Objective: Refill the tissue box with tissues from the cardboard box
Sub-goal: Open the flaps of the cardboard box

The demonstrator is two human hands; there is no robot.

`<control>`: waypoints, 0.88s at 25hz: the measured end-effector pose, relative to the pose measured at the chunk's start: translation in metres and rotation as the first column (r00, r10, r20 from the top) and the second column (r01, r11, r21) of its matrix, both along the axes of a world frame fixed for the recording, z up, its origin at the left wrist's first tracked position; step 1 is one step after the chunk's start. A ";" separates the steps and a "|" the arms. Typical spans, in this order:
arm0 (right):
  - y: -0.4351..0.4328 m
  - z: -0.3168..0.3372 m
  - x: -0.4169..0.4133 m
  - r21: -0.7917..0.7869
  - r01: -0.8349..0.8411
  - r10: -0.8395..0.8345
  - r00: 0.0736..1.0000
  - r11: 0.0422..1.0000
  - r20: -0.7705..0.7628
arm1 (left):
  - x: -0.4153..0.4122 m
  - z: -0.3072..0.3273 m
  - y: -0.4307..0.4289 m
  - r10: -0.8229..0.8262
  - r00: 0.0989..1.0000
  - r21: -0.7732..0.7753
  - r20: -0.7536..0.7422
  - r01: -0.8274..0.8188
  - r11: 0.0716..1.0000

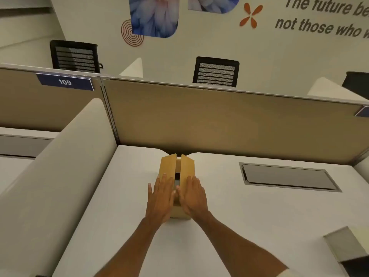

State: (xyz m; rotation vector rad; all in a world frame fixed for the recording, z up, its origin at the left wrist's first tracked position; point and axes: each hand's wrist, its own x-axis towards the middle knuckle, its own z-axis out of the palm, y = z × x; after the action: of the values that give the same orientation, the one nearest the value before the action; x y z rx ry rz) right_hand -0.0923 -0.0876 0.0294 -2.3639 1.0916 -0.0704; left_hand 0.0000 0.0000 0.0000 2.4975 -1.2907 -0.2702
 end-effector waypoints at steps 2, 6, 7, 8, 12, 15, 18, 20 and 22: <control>0.000 -0.005 0.005 0.032 0.019 -0.020 0.999 0.999 0.025 | 0.004 -0.004 -0.002 -0.007 1.000 -0.015 -0.001 0.007 1.000; -0.007 -0.009 0.008 0.048 0.011 -0.012 1.000 0.999 0.022 | 0.008 0.004 -0.005 -0.042 0.999 0.006 0.026 0.041 0.999; -0.010 -0.008 0.008 0.043 0.009 -0.011 0.999 0.999 0.049 | 0.010 0.011 -0.003 -0.045 0.999 -0.033 0.028 0.046 0.998; -0.015 -0.006 0.005 0.053 0.012 -0.017 0.996 0.999 0.087 | 0.014 0.017 0.001 -0.053 0.998 -0.092 0.025 0.055 0.994; -0.048 -0.004 -0.026 0.173 -0.022 -0.026 0.962 0.985 0.271 | 0.045 0.025 0.031 0.001 0.999 -0.219 0.032 0.006 0.976; -0.072 -0.008 -0.059 0.115 -0.038 0.004 0.958 0.993 0.287 | 0.073 0.014 0.064 0.107 0.992 -0.180 0.064 -0.094 0.979; -0.087 -0.028 -0.078 0.016 -0.071 0.070 0.996 0.997 0.064 | 0.085 -0.012 0.080 0.162 0.987 0.016 -0.018 -0.162 0.987; -0.086 -0.039 -0.077 0.054 -0.059 0.061 0.998 0.997 -0.021 | 0.083 -0.027 0.077 0.154 0.985 0.101 -0.077 -0.146 0.984; -0.084 -0.045 -0.071 0.101 -0.035 0.037 0.999 0.994 -0.026 | 0.081 -0.031 0.071 0.143 0.985 0.138 -0.092 -0.130 0.982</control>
State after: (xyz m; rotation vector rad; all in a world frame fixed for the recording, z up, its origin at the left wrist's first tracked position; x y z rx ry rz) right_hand -0.1630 -0.1718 -0.0160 -2.3002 1.0403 0.0293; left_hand 0.0812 0.0706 -0.0313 2.6302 -1.0885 -0.4578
